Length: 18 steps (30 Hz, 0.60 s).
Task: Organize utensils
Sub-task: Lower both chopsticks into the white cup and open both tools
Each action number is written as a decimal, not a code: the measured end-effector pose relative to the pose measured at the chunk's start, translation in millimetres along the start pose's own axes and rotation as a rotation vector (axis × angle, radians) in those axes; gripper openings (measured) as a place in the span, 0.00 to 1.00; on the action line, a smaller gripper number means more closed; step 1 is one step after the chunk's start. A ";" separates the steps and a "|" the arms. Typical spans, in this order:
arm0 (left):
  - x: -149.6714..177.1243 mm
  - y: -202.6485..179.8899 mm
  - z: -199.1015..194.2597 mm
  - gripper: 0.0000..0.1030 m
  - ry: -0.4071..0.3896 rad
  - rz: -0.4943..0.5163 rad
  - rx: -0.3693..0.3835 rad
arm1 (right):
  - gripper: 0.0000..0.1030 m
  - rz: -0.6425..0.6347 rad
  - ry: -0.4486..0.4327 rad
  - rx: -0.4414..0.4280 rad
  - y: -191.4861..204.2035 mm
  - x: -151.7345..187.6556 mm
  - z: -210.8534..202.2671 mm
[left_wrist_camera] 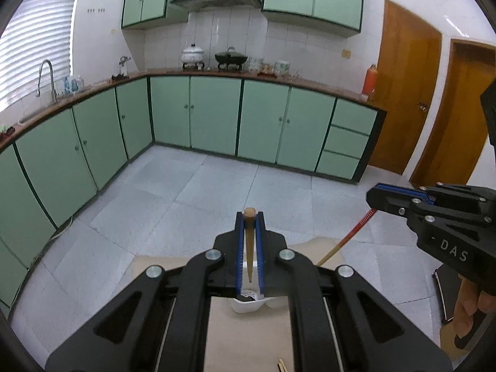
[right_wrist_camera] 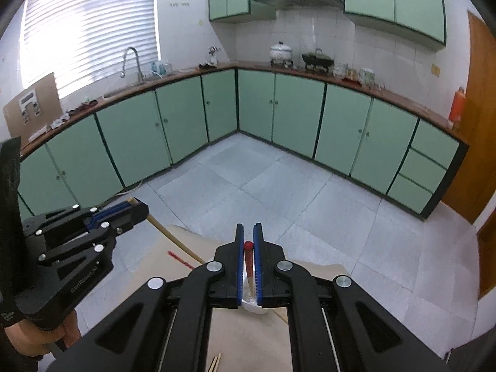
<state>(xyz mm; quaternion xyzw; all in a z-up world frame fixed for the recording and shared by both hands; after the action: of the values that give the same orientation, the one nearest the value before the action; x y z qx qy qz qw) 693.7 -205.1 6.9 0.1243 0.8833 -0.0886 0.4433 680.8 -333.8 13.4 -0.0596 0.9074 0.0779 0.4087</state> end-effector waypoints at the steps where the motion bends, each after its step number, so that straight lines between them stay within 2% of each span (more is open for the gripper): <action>1: 5.9 0.9 10.2 0.06 0.014 -0.001 -0.001 | 0.06 0.009 0.016 0.000 -6.4 7.0 10.9; 4: 27.3 1.2 41.0 0.06 0.064 0.002 0.002 | 0.06 0.029 0.054 -0.001 -22.3 26.9 35.9; 9: 55.1 10.6 67.6 0.08 0.116 0.003 -0.011 | 0.08 0.053 0.096 -0.015 -37.4 49.9 56.3; 11: 57.6 14.5 68.1 0.18 0.118 -0.003 -0.011 | 0.09 0.055 0.095 -0.013 -42.3 54.1 54.6; 13: 54.8 18.0 59.6 0.32 0.100 -0.003 -0.016 | 0.09 0.058 0.070 -0.015 -46.3 54.4 44.5; 18: 42.8 22.0 20.2 0.44 0.042 0.020 -0.009 | 0.11 0.063 -0.012 -0.032 -44.6 57.4 -0.9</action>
<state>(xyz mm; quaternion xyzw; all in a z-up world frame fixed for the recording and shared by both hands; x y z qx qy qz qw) 690.9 -183.5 -40.5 0.1332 0.8915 -0.0775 0.4259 650.0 -380.2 -33.2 -0.0371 0.9050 0.1054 0.4105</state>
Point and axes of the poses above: each gripper's, at about its wrist camera, not at the fingertips, and z roughly the way its jaws point, y to its left, x to its underside, the point moved 9 cm from there along z, roughly the way its jaws point, and after that the axes turned 5 degrees about -x, right-handed, at the moved point
